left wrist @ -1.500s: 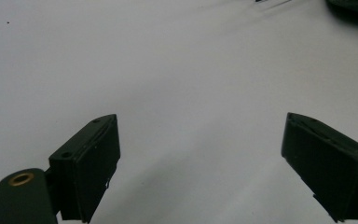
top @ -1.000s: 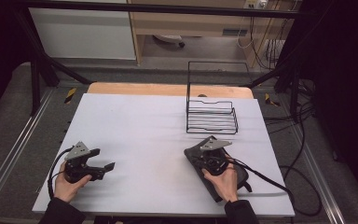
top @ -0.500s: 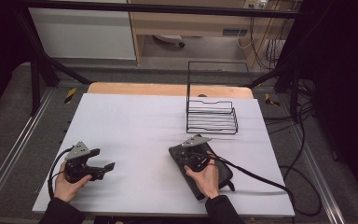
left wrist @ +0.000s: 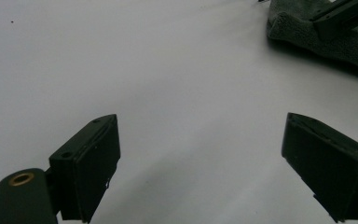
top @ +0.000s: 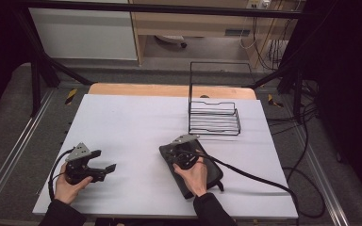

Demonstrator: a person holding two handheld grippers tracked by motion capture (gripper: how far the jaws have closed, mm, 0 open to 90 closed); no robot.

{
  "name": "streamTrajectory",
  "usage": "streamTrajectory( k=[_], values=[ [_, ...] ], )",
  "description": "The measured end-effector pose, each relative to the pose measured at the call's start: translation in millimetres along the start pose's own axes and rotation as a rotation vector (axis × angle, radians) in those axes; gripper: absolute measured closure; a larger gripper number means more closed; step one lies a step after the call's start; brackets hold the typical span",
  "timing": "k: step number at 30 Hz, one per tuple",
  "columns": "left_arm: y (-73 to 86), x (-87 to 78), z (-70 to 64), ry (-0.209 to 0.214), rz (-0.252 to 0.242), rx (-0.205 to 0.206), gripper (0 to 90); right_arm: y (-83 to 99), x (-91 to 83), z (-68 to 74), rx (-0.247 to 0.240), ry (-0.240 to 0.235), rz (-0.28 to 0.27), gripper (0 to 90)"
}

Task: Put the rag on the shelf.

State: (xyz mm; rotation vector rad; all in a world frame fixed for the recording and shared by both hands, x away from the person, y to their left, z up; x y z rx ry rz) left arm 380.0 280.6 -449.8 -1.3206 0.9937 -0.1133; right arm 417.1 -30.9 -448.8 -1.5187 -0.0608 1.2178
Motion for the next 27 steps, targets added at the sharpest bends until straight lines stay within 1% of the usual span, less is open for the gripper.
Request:
streamTrajectory(
  k=[1, 2, 3, 7, 12, 14, 15, 16, 17, 18, 19, 20, 21, 23, 24, 25, 27],
  values=[
    [0.0, 0.1, 0.0, 0.000, 0.001, 0.001, 11.6, -2.6, 4.1, 2.6, 0.000, -0.001, -0.001, 83.7],
    [0.1, 0.2, 0.0, 0.000, 0.002, 0.001, 11.6, -2.6, 4.1, 2.6, 0.000, -0.001, -0.001, 83.7],
    [0.1, 0.3, 0.0, 0.000, 0.003, 0.001, 11.6, -5.4, 9.7, 5.4, 0.008, -0.003, -0.004, 83.6],
    [0.2, 0.0, 0.2, 0.000, 0.001, 0.000, 11.6, -7.5, 17.3, 7.8, -0.001, 0.006, 0.001, 83.5],
    [0.5, 0.2, 0.3, 0.002, 0.002, -0.002, 11.6, -5.2, 27.4, 9.6, -0.004, 0.015, 0.010, 82.7],
    [0.5, 0.2, 0.2, 0.002, 0.003, -0.002, 11.6, -4.4, 27.4, 9.9, -0.012, 0.015, 0.006, 80.2],
    [0.6, 0.1, 0.2, 0.002, 0.006, 0.000, 11.6, -4.5, 26.9, 10.6, -0.012, 0.010, 0.003, 76.4],
    [0.7, 0.0, 0.0, 0.002, 0.007, -0.001, 11.6, -6.0, 23.7, 12.3, -0.021, -0.019, -0.012, 66.3],
    [0.8, 0.0, -0.1, 0.002, 0.006, -0.001, 11.6, -6.0, 23.7, 12.3, -0.021, -0.019, -0.012, 66.3],
    [0.8, 0.0, -0.2, 0.002, 0.006, -0.001, 11.6, -7.2, 20.9, 13.7, -0.033, -0.039, -0.021, 62.3],
    [0.8, 0.0, -0.2, 0.002, 0.006, -0.001, 11.6, -8.1, 17.3, 15.2, -0.047, -0.050, -0.022, 58.2],
    [0.8, 0.0, -0.2, 0.002, 0.007, -0.001, 11.6, -8.8, 12.7, 16.7, -0.061, -0.050, -0.021, 53.5],
    [0.8, 0.0, -0.2, 0.001, 0.007, -0.001, 11.6, -9.0, 5.9, 17.6, -0.077, -0.050, -0.020, 51.2],
    [0.8, 0.0, -0.2, 0.001, 0.007, -0.002, 11.6, -7.6, -4.6, 18.4, -0.087, -0.065, -0.028, 48.4],
    [0.7, 0.0, -0.2, 0.001, 0.007, -0.001, 11.6, -1.4, -17.6, 18.5, -0.095, -0.077, -0.023, 47.2],
    [0.7, 0.0, -0.3, 0.001, 0.007, -0.001, 11.6, -1.4, -17.6, 18.5, -0.095, -0.077, -0.023, 47.2],
    [0.6, 0.5, -0.6, -0.001, 0.009, 0.001, 11.6, 6.5, -26.4, 18.6, -0.099, -0.087, -0.007, 47.2]
  ],
)
Point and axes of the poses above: each handheld gripper's, and its own axes: x roughly forward along the jaws, y roughly out of its underside, z roughly to its left, the point moved 3 cm from there along x, roughly forward along the jaws, and after that the axes turned 1 degree about -z, right-handed, at the moved point
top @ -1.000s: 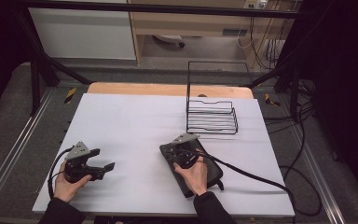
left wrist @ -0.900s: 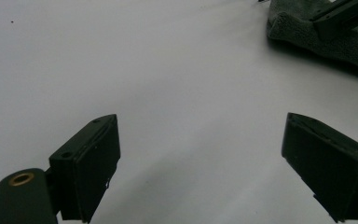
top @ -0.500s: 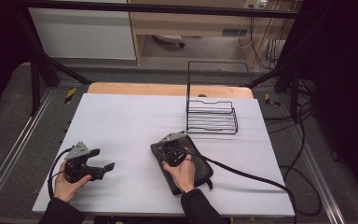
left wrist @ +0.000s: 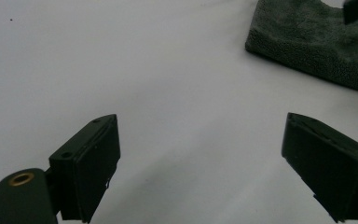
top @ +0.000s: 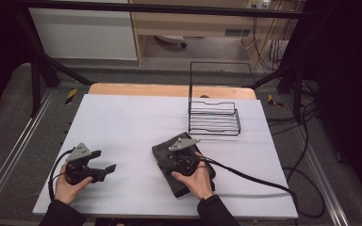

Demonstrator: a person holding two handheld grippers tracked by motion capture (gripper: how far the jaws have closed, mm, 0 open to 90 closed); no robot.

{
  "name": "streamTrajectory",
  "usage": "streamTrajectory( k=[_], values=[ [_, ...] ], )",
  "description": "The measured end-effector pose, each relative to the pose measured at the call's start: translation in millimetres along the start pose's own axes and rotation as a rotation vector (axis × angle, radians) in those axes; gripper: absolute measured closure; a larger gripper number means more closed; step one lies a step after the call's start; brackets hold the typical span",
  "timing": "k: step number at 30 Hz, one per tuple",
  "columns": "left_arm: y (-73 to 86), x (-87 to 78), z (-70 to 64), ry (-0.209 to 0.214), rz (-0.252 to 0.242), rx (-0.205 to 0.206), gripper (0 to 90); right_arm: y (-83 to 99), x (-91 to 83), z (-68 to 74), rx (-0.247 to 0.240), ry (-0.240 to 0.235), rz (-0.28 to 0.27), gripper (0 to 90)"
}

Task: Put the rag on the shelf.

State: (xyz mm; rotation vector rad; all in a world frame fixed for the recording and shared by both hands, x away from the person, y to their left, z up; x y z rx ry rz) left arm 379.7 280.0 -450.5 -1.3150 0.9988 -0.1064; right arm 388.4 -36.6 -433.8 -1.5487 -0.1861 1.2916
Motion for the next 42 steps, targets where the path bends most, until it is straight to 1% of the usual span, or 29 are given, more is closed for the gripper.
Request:
streamTrajectory(
  k=[3, 5, 7, 11, 14, 19, 20, 23, 25, 28, 31, 34, 40, 42],
  values=[
    [-0.1, 0.6, -0.6, 0.000, 0.002, 0.003, 11.6, 16.5, -12.7, 3.8, -0.016, -0.016, 0.024, 49.7],
    [-0.1, 0.5, -0.7, -0.001, 0.002, 0.003, 11.6, 26.8, -18.9, 6.7, -0.019, -0.022, 0.038, 52.0],
    [-0.1, 0.2, -0.6, -0.001, -0.001, 0.001, 11.6, 37.7, -24.1, 9.1, -0.015, -0.040, 0.051, 54.4],
    [0.1, 0.7, -0.6, -0.001, 0.003, 0.001, 11.6, 55.6, -29.7, 10.7, -0.027, -0.042, 0.096, 56.0],
    [-0.1, 0.6, -1.1, 0.000, 0.002, 0.002, 11.6, 62.1, -29.8, 11.7, -0.046, -0.038, 0.095, 56.1],
    [0.1, 0.8, -0.7, -0.001, 0.003, 0.000, 11.6, 64.6, -26.7, 12.8, -0.064, -0.032, 0.104, 58.7],
    [0.1, 0.9, -0.8, -0.002, 0.004, 0.002, 11.6, 64.7, -26.3, 13.9, -0.065, -0.022, 0.106, 59.9],
    [0.1, 1.4, -1.3, -0.002, 0.008, 0.003, 11.6, 62.9, -23.6, 19.4, -0.132, 0.030, 0.137, 64.1],
    [-0.1, 1.3, -1.8, -0.001, 0.007, 0.005, 11.6, 61.8, -23.0, 21.1, -0.142, 0.047, 0.146, 69.5],
    [-0.2, 1.0, -1.8, -0.002, 0.004, 0.003, 11.6, 62.1, -23.5, 20.5, -0.136, 0.053, 0.132, 78.9],
    [0.1, 0.7, -0.7, -0.003, 0.005, 0.002, 11.7, 60.8, -24.1, 19.3, -0.131, 0.047, 0.130, 83.0],
    [0.1, 0.4, 0.0, -0.004, 0.002, -0.002, 11.7, 57.7, -24.8, 17.9, -0.119, 0.034, 0.125, 84.3],
    [-0.1, 1.2, -0.7, -0.004, 0.002, -0.002, 11.8, 48.6, -26.4, 18.6, -0.057, -0.027, 0.077, 84.6],
    [0.0, 1.4, -0.6, -0.004, 0.003, -0.003, 11.7, 44.9, -24.7, 21.2, -0.041, -0.039, 0.067, 84.5]
  ],
)
Point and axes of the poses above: each handheld gripper's, and its own axes: x roughly forward along the jaws, y roughly out of its underside, z roughly to its left, the point moved 3 cm from there along x, roughly forward along the jaws, and after that the axes turned 1 degree about -z, right-handed, at the moved point
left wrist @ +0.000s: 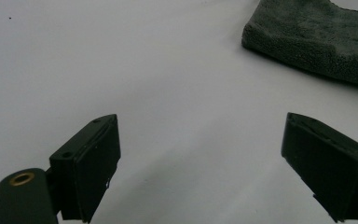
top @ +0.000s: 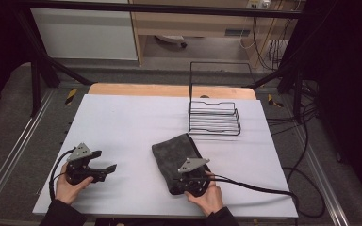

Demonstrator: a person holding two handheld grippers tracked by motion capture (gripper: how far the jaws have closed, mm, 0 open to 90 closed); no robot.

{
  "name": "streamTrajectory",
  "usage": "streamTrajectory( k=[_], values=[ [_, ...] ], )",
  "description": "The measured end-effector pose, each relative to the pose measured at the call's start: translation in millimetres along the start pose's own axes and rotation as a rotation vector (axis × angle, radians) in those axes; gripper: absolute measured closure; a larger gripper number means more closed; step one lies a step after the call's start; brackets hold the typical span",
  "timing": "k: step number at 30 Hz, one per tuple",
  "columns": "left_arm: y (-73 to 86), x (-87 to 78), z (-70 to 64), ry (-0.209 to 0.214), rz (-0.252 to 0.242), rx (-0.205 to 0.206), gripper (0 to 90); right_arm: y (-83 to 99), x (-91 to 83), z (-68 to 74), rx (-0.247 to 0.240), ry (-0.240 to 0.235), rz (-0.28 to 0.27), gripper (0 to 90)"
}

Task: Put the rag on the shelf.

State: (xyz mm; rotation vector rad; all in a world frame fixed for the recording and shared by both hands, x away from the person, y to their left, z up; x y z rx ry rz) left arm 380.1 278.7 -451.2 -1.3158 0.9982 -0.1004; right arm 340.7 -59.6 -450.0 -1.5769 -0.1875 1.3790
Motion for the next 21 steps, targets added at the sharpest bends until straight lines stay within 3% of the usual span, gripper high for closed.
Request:
streamTrajectory(
  k=[6, 21],
  values=[
    [0.1, -0.2, 0.5, -0.001, -0.001, -0.002, 11.8, -14.3, 11.5, 9.6, 0.030, -0.041, -0.026, 84.3],
    [0.1, -1.1, 1.0, 0.002, 0.001, 0.001, 11.8, -40.7, 49.0, 31.4, 0.085, -0.051, -0.029, 84.1]
  ],
)
Point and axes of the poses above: each handheld gripper's, and its own axes: x roughly forward along the jaws, y roughly out of its underside, z roughly to its left, the point moved 3 cm from there along x, roughly forward along the jaws, and after that the axes turned 1 degree about -z, right-handed, at the moved point
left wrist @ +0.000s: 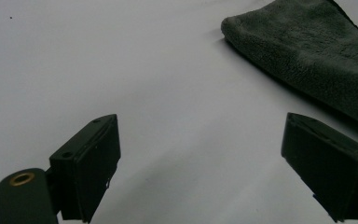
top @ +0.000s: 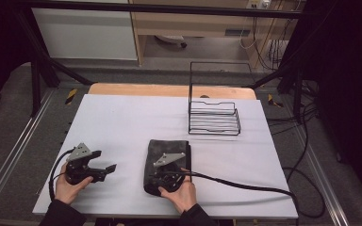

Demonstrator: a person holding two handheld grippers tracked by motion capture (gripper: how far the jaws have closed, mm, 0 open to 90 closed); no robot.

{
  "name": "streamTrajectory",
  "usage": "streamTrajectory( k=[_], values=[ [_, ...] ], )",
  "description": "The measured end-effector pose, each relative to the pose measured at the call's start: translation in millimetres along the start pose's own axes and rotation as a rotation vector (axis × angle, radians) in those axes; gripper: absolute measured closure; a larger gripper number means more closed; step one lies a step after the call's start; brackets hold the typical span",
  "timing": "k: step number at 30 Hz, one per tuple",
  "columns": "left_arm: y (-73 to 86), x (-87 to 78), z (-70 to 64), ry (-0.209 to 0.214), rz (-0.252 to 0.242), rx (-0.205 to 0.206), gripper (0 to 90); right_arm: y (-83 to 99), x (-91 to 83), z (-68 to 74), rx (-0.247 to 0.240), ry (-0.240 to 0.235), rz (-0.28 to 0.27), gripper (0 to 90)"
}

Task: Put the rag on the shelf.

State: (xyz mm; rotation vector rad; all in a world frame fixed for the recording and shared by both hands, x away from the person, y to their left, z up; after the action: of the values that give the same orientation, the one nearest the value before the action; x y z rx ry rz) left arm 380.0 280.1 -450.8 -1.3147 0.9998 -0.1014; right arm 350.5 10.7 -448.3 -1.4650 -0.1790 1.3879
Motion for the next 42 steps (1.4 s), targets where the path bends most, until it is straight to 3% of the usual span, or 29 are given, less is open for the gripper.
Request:
streamTrajectory(
  k=[5, 10, 13, 20, 25, 34, 42],
  values=[
    [0.2, 0.3, 0.0, 0.002, 0.002, -0.001, 11.8, 3.8, 6.4, 1.4, -0.005, 0.000, 0.009, 81.6],
    [0.2, 0.0, -0.3, 0.005, 0.002, -0.001, 11.7, 2.5, -1.3, 2.0, -0.022, -0.029, -0.016, 61.8],
    [0.0, 0.3, -0.6, 0.008, 0.003, -0.003, 11.6, -1.0, -14.9, -4.5, -0.031, -0.017, -0.061, 50.3],
    [-2.2, 1.4, -3.0, 0.014, 0.010, 0.008, 10.8, 2.1, -43.5, -42.5, -0.057, 0.081, -0.108, 25.0],
    [-6.8, 3.7, -5.7, 0.016, 0.018, 0.014, 8.9, 16.3, -59.9, -71.5, -0.022, 0.105, -0.133, 13.6],
    [-24.7, 11.2, -16.3, 0.041, 0.006, 0.027, 8.3, 41.4, -77.0, -107.3, 0.046, 0.144, -0.131, 6.3],
    [-46.2, 29.2, -26.5, 0.038, 0.024, 0.044, 9.7, 56.7, -85.2, -119.4, 0.073, 0.162, -0.122, 4.5]
  ],
)
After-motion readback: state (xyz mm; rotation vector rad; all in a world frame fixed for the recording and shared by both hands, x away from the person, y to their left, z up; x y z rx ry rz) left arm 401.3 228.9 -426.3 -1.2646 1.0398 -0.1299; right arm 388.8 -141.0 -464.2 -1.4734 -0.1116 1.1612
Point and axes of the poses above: each handheld gripper's, and its own axes: x roughly forward along the jaws, y roughly out of its underside, z roughly to its left, the point moved 3 cm from there along x, roughly forward along the jaws, and after that the axes turned 1 degree about -z, right-handed, at the moved point
